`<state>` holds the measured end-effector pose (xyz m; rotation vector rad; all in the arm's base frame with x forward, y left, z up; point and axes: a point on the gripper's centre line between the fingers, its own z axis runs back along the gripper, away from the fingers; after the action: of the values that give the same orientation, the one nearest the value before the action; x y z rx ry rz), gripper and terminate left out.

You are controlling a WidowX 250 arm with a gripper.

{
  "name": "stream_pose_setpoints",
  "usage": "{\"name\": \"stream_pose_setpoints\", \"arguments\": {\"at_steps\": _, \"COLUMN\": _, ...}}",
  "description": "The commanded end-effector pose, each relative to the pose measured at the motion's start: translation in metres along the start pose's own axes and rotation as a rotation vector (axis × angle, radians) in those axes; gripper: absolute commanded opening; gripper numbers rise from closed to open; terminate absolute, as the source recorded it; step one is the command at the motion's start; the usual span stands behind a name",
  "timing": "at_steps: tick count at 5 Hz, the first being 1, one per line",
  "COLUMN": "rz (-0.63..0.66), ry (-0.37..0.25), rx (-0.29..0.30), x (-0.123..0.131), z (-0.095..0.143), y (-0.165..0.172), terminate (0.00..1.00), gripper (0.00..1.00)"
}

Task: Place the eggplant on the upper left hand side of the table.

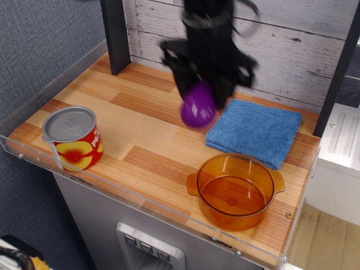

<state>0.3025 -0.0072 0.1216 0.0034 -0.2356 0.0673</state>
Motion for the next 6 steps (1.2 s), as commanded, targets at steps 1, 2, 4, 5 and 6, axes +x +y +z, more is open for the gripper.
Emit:
{"name": "stream_pose_setpoints", "arguments": {"at_steps": 1, "rz": 0.156, "ry": 0.004, "rx": 0.072, "x": 0.051, "z": -0.020, "y": 0.069, "terminate": 0.00, "gripper": 0.00}}
{"name": "stream_pose_setpoints", "arguments": {"at_steps": 2, "rz": 0.198, "ry": 0.027, "rx": 0.113, "x": 0.068, "z": -0.041, "y": 0.099, "terminate": 0.00, "gripper": 0.00}}
{"name": "stream_pose_setpoints", "arguments": {"at_steps": 4, "rz": 0.239, "ry": 0.031, "rx": 0.157, "x": 0.064, "z": -0.070, "y": 0.127, "terminate": 0.00, "gripper": 0.00}}
{"name": "stream_pose_setpoints", "arguments": {"at_steps": 5, "rz": 0.261, "ry": 0.066, "rx": 0.156, "x": 0.061, "z": -0.084, "y": 0.138, "terminate": 0.00, "gripper": 0.00}}
{"name": "stream_pose_setpoints", "arguments": {"at_steps": 6, "rz": 0.284, "ry": 0.074, "rx": 0.164, "x": 0.055, "z": -0.094, "y": 0.145, "terminate": 0.00, "gripper": 0.00}}
